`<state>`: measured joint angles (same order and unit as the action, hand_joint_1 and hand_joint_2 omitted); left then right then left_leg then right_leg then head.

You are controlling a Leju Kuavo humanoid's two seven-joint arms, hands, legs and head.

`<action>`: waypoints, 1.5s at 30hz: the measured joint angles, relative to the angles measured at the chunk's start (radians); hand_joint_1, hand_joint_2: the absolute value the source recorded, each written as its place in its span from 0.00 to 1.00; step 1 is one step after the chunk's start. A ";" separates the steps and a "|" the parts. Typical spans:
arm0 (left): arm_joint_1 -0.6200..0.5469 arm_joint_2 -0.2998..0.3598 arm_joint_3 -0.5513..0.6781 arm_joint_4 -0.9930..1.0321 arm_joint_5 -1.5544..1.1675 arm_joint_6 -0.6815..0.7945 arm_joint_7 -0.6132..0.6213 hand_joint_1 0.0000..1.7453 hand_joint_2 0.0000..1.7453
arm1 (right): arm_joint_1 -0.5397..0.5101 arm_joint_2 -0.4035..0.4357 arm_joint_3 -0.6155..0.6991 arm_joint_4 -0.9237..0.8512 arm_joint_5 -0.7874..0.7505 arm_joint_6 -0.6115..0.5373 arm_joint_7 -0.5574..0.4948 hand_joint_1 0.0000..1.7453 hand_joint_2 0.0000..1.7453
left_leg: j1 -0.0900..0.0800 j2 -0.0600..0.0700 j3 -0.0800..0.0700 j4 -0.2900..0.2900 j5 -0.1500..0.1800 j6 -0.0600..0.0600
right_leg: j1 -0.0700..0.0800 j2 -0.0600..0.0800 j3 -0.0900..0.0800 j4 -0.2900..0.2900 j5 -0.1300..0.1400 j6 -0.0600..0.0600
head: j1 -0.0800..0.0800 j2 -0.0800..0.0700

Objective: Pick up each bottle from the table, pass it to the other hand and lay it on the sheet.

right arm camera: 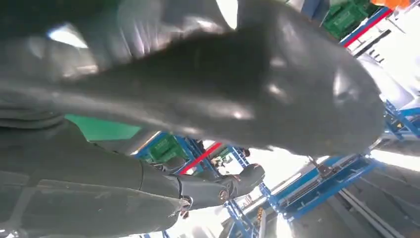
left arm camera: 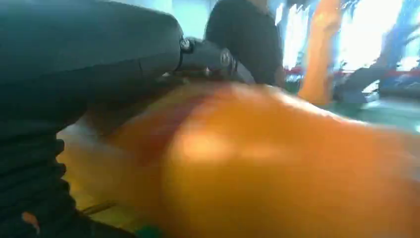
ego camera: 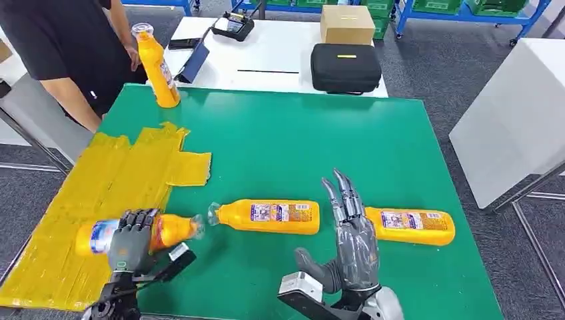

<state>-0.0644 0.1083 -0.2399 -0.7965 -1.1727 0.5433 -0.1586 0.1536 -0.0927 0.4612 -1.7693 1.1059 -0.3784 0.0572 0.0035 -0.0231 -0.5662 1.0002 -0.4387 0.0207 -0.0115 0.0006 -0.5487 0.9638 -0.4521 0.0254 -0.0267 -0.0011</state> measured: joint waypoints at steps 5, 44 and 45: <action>-0.013 0.028 -0.008 0.006 0.032 -0.045 -0.033 0.00 0.00 | -0.003 0.005 -0.022 0.008 0.003 0.014 0.002 0.00 0.00 | 0.000 -0.003 0.002 0.000 0.002 0.002 | 0.000 -0.001 0.003 0.000 0.000 0.000 | 0.000 0.000; 0.041 0.051 0.003 -0.105 0.148 -0.082 -0.160 0.00 0.00 | -0.003 0.051 -0.056 0.008 0.026 0.047 0.003 0.00 0.00 | 0.000 -0.001 -0.006 0.001 0.003 0.002 | 0.000 -0.001 0.001 0.000 0.001 0.001 | 0.000 0.000; 0.041 0.051 0.003 -0.105 0.148 -0.082 -0.160 0.00 0.00 | -0.003 0.051 -0.056 0.008 0.026 0.047 0.003 0.00 0.00 | 0.000 0.000 -0.006 0.001 0.003 0.002 | 0.000 -0.001 0.001 0.000 0.001 0.001 | 0.000 0.000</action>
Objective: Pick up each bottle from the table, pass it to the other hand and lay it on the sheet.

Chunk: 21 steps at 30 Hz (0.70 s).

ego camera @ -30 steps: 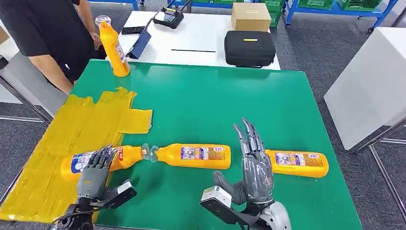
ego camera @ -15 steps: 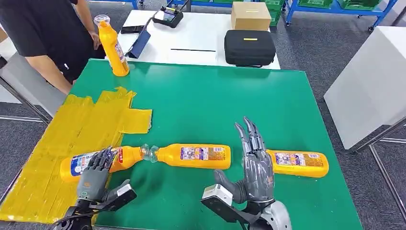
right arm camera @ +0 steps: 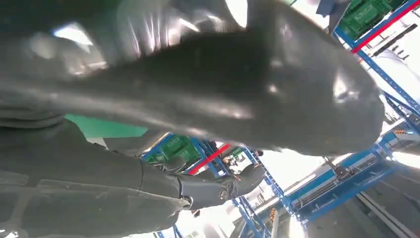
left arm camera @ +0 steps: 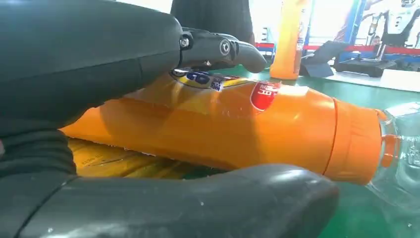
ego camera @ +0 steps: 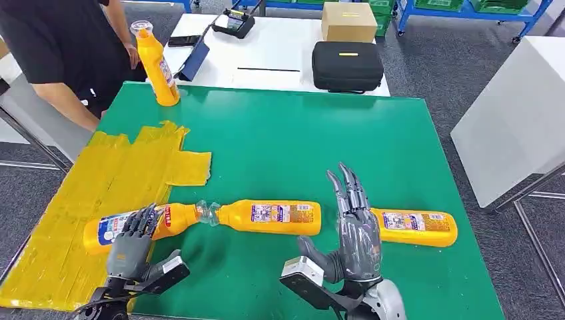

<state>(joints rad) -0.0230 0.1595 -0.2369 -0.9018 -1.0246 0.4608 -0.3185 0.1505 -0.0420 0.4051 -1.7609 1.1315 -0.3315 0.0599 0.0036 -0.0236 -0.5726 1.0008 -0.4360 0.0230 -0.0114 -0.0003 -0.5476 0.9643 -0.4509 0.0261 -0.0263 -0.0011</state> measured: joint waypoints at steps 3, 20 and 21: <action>0.000 0.000 0.000 0.000 0.000 0.000 0.000 0.00 0.00 | 0.000 0.000 0.000 0.000 0.000 0.000 0.000 0.00 0.00 | 0.000 0.000 0.000 0.000 0.000 0.000 | 0.000 0.000 0.000 0.000 0.000 0.000 | 0.000 0.000; 0.390 -0.157 0.166 -0.940 1.557 -0.467 -0.359 0.00 0.00 | 0.393 0.006 -0.428 -0.281 -0.054 0.203 -0.258 0.00 1.00 | -0.006 0.009 -0.004 0.001 -0.011 0.007 | -0.005 0.009 -0.007 -0.002 -0.005 0.007 | 0.008 0.000; 0.403 -0.161 0.171 -0.971 1.618 -0.466 -0.367 0.00 0.00 | 0.400 0.015 -0.446 -0.288 -0.045 0.206 -0.252 0.00 1.00 | -0.005 0.009 -0.004 0.001 -0.011 0.007 | -0.005 0.009 -0.011 -0.002 -0.006 0.007 | 0.008 0.000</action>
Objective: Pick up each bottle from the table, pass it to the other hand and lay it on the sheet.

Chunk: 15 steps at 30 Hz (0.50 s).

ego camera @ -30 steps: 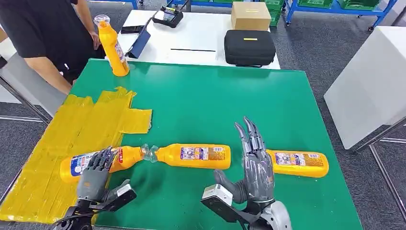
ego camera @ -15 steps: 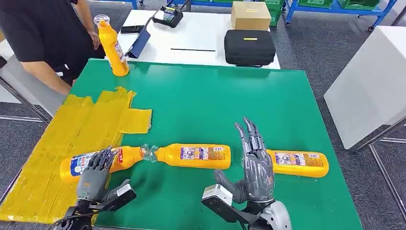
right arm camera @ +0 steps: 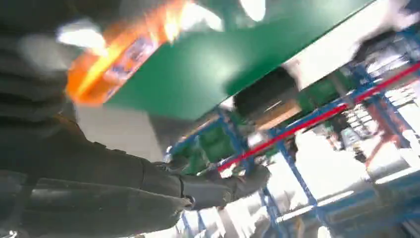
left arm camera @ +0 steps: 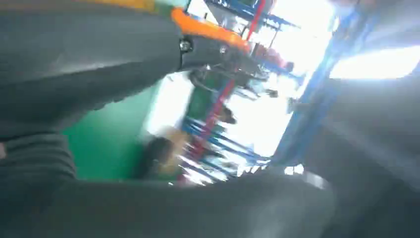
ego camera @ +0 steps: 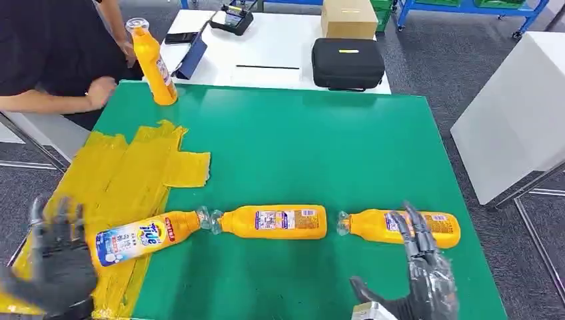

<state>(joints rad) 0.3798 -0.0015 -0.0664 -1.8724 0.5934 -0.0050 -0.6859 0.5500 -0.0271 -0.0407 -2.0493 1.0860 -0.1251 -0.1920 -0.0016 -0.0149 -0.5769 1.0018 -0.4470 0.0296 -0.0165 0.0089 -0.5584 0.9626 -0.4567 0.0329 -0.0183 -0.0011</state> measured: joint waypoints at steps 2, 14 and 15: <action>0.017 -0.006 0.005 -0.057 -0.062 -0.003 -0.008 0.00 0.00 | -0.005 0.010 -0.019 -0.007 0.017 0.000 0.018 0.00 1.00 | 0.000 -0.001 0.000 -0.001 0.000 0.000 | 0.000 0.000 -0.004 0.000 -0.002 -0.001 | 0.001 0.000; 0.023 -0.028 0.034 -0.159 -0.388 -0.011 -0.007 0.00 0.00 | -0.041 0.019 -0.008 -0.008 0.031 -0.002 0.076 0.00 1.00 | 0.000 -0.001 0.001 0.000 0.001 0.000 | 0.000 0.000 0.007 0.000 0.001 -0.001 | 0.000 0.000; 0.020 -0.029 0.036 -0.162 -0.389 -0.011 -0.004 0.00 0.00 | -0.047 0.017 -0.002 -0.007 0.031 -0.002 0.082 0.00 1.00 | 0.000 -0.001 0.001 0.000 0.001 0.000 | 0.000 0.000 0.007 0.000 0.001 -0.001 | 0.000 0.000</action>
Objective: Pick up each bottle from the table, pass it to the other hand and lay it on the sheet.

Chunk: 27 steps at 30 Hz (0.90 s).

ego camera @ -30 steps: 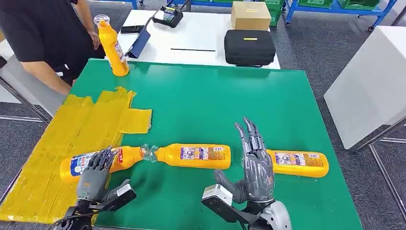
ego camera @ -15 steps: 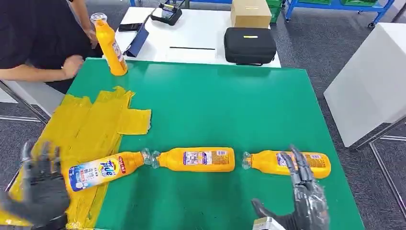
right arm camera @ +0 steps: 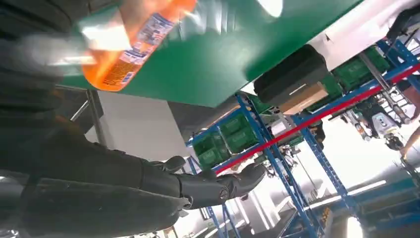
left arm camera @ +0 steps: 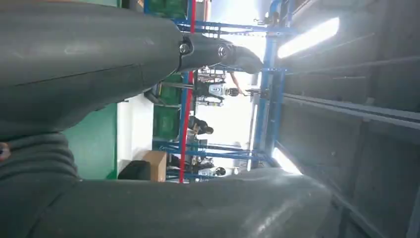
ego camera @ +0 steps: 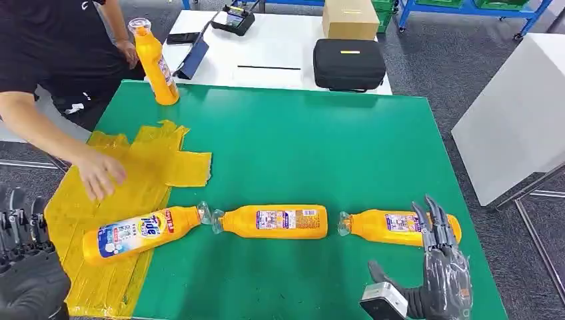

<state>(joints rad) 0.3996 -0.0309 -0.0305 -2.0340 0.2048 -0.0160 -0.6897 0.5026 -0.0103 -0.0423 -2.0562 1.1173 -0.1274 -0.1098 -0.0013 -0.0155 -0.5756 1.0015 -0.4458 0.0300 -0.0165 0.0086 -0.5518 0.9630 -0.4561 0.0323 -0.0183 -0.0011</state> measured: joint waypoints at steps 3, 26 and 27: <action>0.000 -0.008 0.006 -0.011 -0.004 -0.009 0.010 0.00 0.00 | -0.020 -0.003 0.023 0.007 0.003 -0.001 0.028 0.00 1.00 | 0.000 0.000 0.000 0.000 0.000 0.000 | 0.000 0.000 0.000 0.000 0.000 0.000 | 0.000 0.000; -0.110 -0.080 0.032 0.013 -0.043 -0.113 0.139 0.00 0.00 | -0.087 -0.001 -0.013 0.057 0.194 0.219 0.128 0.00 1.00 | -0.001 0.000 0.000 0.000 0.000 0.000 | 0.000 0.000 0.000 0.000 0.000 0.000 | 0.000 0.000; -0.112 -0.083 0.033 0.014 -0.044 -0.113 0.142 0.00 0.00 | -0.087 0.003 -0.034 0.056 0.198 0.226 0.122 0.00 1.00 | -0.001 0.000 0.000 0.000 0.000 0.000 | 0.000 0.000 0.000 0.000 0.000 0.000 | 0.000 0.000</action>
<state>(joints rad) 0.2872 -0.1141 0.0023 -2.0199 0.1610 -0.1289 -0.5478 0.4154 -0.0069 -0.0765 -1.9997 1.3149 0.0988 0.0126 -0.0018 -0.0155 -0.5753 1.0017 -0.4458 0.0302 -0.0168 0.0086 -0.5520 0.9629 -0.4560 0.0324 -0.0183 -0.0011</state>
